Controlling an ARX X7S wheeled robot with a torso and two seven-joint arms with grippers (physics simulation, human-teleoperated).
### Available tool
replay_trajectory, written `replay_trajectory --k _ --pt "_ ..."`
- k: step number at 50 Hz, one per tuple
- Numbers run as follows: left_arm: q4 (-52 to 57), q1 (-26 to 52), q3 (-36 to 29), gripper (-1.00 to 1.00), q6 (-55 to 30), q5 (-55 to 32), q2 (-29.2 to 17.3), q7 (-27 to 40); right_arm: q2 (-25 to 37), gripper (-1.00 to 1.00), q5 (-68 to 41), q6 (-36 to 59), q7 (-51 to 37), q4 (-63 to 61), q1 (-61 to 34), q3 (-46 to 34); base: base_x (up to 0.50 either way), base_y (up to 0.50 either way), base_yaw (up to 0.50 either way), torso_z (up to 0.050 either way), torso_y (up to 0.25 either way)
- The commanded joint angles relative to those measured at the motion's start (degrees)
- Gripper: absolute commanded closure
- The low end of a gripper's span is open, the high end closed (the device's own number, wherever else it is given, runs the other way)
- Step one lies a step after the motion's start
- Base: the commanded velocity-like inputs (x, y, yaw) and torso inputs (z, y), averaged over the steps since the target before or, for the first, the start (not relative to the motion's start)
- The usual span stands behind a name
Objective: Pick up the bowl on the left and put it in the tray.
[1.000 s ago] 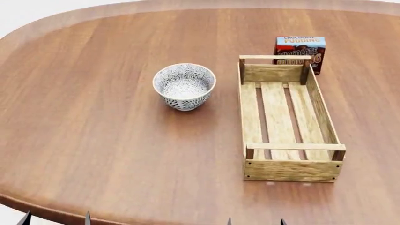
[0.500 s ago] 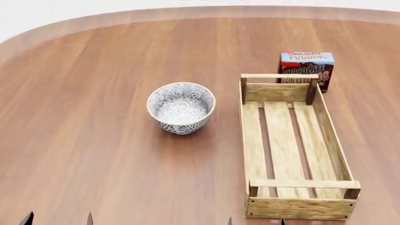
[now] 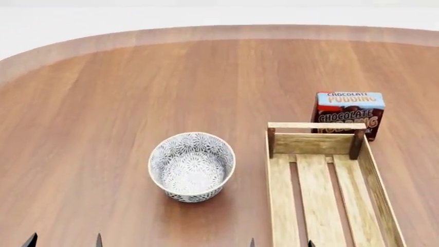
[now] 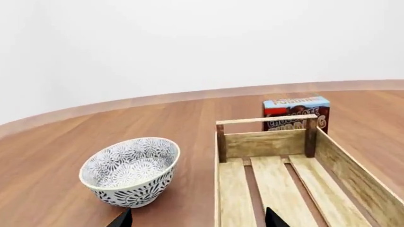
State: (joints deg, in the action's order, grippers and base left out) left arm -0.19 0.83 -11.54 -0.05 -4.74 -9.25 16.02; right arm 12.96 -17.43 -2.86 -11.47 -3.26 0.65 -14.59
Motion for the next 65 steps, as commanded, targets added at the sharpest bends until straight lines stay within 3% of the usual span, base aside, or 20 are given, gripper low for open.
replay_trajectory --k 1,10,16,22,27,65 --pt "-0.2 0.4 0.6 -1.0 -1.4 0.4 0.6 -1.7 -0.8 -1.0 -1.1 4.3 0.7 0.4 -1.2 1.1 0.12 0.0 0.0 0.0 0.0" --pt "5.1 1.5 -0.2 -1.0 -9.4 1.5 0.1 0.0 1.8 -1.0 -3.6 12.5 -1.5 -7.1 -3.1 2.0 0.0 0.0 0.0 0.0 0.0" --pt "17.6 2.8 0.6 -1.0 -20.2 -0.3 -1.4 -0.3 5.6 -1.0 -6.1 23.7 -5.2 -19.8 -6.1 2.7 0.0 0.0 0.0 0.0 0.0" --pt "28.7 5.3 4.0 -1.0 -24.1 -3.8 -2.2 0.1 8.9 -1.0 -6.9 30.1 -8.3 -32.4 -9.2 3.9 0.0 0.0 0.0 0.0 0.0" --pt "33.9 5.1 6.2 -1.0 -17.0 -4.6 -2.6 0.0 9.6 -1.0 -8.3 33.6 -9.8 -36.6 -12.8 5.0 0.0 0.0 0.0 0.023 0.0" --pt "31.6 6.5 5.9 -1.0 -18.5 -8.3 -3.7 2.1 9.3 -1.0 -9.9 31.5 -8.9 -34.7 -13.5 5.3 0.0 0.0 0.0 0.05 0.0"
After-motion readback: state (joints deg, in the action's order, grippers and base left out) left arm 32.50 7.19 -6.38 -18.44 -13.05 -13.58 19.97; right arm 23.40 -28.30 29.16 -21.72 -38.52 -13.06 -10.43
